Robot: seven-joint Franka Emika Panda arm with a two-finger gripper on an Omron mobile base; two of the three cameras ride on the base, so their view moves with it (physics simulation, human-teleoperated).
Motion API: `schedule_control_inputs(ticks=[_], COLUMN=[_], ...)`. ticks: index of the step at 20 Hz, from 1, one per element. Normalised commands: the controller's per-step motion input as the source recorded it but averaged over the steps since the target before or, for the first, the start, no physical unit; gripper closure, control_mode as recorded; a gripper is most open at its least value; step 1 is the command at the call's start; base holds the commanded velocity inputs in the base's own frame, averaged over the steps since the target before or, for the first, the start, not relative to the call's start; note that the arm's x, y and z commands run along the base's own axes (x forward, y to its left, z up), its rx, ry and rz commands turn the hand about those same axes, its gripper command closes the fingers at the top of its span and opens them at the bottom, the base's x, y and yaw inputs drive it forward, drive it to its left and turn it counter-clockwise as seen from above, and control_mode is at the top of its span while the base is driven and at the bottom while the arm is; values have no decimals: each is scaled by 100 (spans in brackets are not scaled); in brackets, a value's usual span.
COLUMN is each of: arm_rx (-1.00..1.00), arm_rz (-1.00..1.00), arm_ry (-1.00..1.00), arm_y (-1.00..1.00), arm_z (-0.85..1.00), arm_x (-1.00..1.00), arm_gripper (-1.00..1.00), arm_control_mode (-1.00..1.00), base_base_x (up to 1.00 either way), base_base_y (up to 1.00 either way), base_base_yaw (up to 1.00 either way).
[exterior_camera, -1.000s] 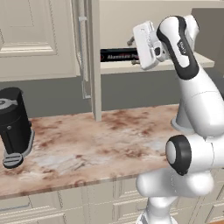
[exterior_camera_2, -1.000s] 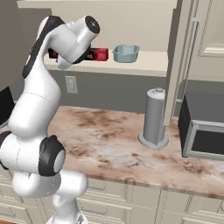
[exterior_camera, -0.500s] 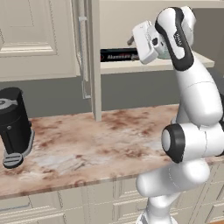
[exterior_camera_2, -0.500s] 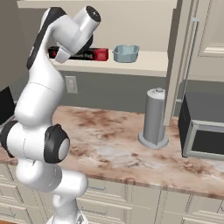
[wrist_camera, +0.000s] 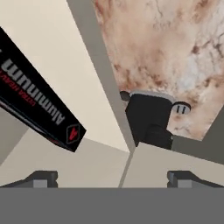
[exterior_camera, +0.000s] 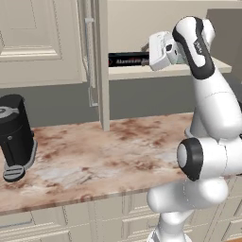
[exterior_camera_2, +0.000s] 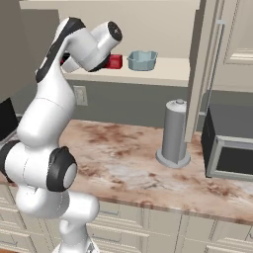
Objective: Retrieve the tupperware and aluminum foil from the cabinet and place them on the dining counter near the plate with lemons to prepare for storing leftovers.
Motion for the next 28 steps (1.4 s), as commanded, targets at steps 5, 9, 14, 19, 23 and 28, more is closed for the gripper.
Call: schedule_control_inputs(ticks=[5,9,14,19,23,28], arm_rx=[5,0,0,0,0,0], arm_rz=[-11,0,1,3,4,5], arm_ry=[12,8,2,0,0,5], arm_y=[0,0,0,-3,-2,0], arm_z=[1,0,0,0,0,0], arm_x=[22,28,34,36,36,36], arm_gripper=[-100,-100,-100,-100,-100,-100], arm_control_mode=[-100,-100,-100,-100,-100,-100], base_base_x=[0,0,0,0,0,0], base_base_y=[0,0,0,0,0,0], base_base_yaw=[0,0,0,0,0,0])
